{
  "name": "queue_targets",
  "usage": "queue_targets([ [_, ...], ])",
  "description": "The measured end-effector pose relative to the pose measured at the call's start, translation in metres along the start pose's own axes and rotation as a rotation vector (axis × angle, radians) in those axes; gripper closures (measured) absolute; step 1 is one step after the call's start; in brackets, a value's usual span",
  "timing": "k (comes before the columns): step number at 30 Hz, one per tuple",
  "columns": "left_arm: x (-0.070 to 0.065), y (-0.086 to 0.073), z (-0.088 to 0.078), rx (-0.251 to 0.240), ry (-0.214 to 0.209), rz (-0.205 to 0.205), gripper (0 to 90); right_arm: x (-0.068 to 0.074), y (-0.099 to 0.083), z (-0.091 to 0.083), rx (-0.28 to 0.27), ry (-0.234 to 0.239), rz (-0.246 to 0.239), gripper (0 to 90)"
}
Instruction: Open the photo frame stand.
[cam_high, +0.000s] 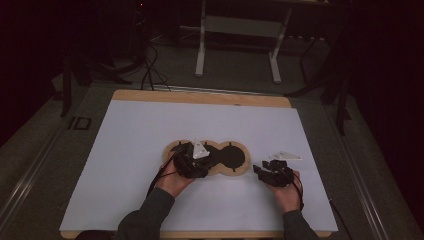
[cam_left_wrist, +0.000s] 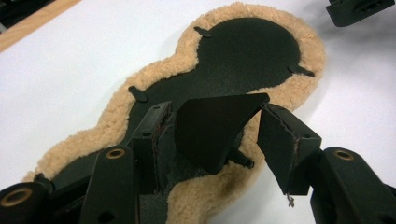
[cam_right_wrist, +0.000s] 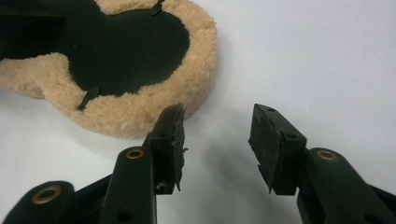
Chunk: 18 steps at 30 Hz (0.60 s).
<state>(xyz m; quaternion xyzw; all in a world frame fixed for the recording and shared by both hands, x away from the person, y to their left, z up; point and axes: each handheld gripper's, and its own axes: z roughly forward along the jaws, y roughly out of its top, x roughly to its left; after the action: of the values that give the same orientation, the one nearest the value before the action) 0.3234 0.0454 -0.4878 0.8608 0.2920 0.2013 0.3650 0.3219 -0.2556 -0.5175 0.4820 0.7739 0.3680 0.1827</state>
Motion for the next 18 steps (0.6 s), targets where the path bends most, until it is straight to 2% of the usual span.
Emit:
queue_targets([
  [10, -0.002, 0.002, 0.001, -0.004, -0.009, 0.016, 47.1, 0.0, 0.0, 0.0, 0.0, 0.0, 0.001, 54.2],
  [15, -0.006, 0.002, 0.003, 0.01, -0.011, 0.04, 48.5, 0.0, 0.0, 0.0, -0.002, 0.001, 0.001, 54.3],
  [18, -0.011, 0.002, 0.011, 0.033, 0.002, 0.074, 48.5, -0.001, 0.0, -0.001, -0.004, 0.001, 0.002, 54.3],
])
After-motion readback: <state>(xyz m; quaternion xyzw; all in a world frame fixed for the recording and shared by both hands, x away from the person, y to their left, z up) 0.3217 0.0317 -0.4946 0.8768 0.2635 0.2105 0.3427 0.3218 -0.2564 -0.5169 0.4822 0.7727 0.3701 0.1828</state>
